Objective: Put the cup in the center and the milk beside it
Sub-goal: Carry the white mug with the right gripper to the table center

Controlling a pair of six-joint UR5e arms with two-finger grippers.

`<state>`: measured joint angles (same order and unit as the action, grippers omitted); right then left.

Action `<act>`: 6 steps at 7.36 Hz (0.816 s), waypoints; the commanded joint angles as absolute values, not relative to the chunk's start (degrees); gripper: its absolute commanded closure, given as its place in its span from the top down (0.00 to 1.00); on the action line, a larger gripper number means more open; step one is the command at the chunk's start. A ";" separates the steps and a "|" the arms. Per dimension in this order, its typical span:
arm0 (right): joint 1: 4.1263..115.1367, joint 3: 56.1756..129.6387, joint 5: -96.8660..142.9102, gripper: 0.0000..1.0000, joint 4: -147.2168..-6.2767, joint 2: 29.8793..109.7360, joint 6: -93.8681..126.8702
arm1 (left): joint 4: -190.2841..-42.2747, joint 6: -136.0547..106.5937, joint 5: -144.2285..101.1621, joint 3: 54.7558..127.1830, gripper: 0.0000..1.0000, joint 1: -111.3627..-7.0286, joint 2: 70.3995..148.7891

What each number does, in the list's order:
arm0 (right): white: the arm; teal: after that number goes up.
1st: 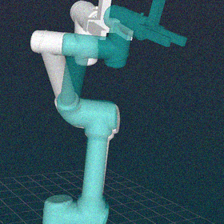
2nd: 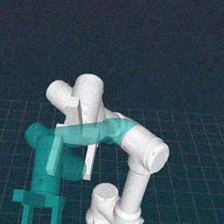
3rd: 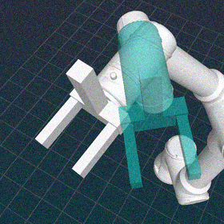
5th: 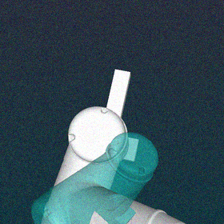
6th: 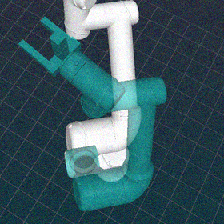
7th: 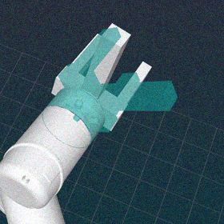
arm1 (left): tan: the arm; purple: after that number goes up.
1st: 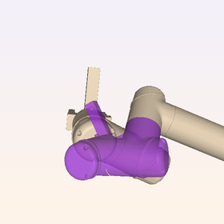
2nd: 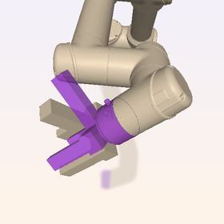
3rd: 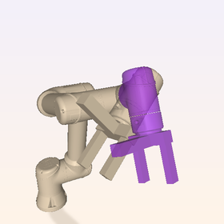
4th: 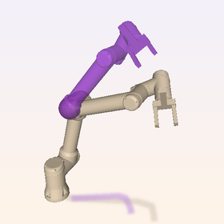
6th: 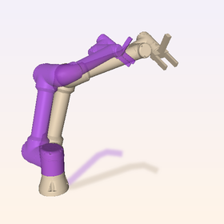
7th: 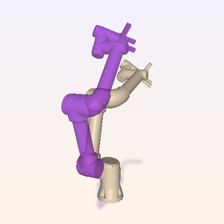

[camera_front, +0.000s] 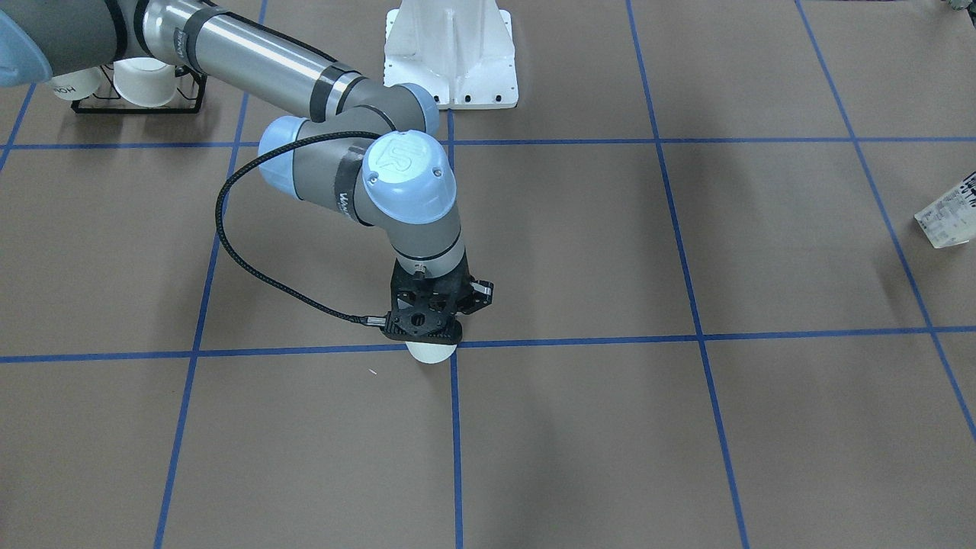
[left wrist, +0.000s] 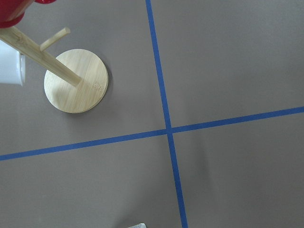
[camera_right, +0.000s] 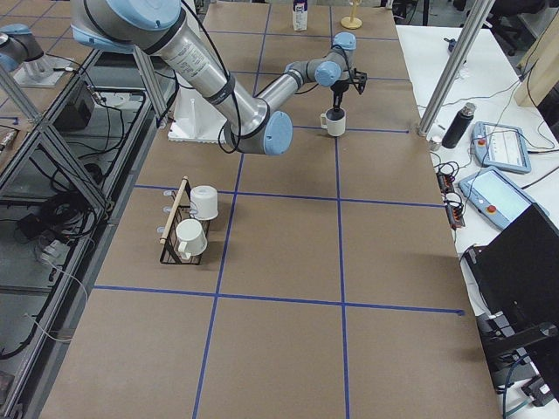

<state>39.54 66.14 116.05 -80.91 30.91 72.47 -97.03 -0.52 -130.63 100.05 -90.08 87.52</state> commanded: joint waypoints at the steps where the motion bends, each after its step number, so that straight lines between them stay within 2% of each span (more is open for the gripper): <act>1: 38.59 61.19 116.45 0.43 -79.54 27.26 72.86 | -97.03 -0.53 -130.69 100.37 0.99 -90.09 87.45; 2: 38.58 61.17 116.54 0.99 -79.63 26.81 72.95 | -97.03 -0.35 -130.69 100.46 0.99 -90.09 87.45; 4: 42.77 65.80 123.53 1.00 -81.98 28.46 72.95 | -97.90 -0.35 -130.69 100.46 0.99 -90.09 86.40; 5: 45.76 76.01 125.05 1.00 -88.27 33.44 71.91 | -99.04 0.43 -130.69 100.55 0.99 -90.26 84.31; 6: 49.01 89.77 125.16 1.00 -91.81 43.49 70.85 | -101.58 0.79 -130.61 99.94 0.99 -90.87 83.16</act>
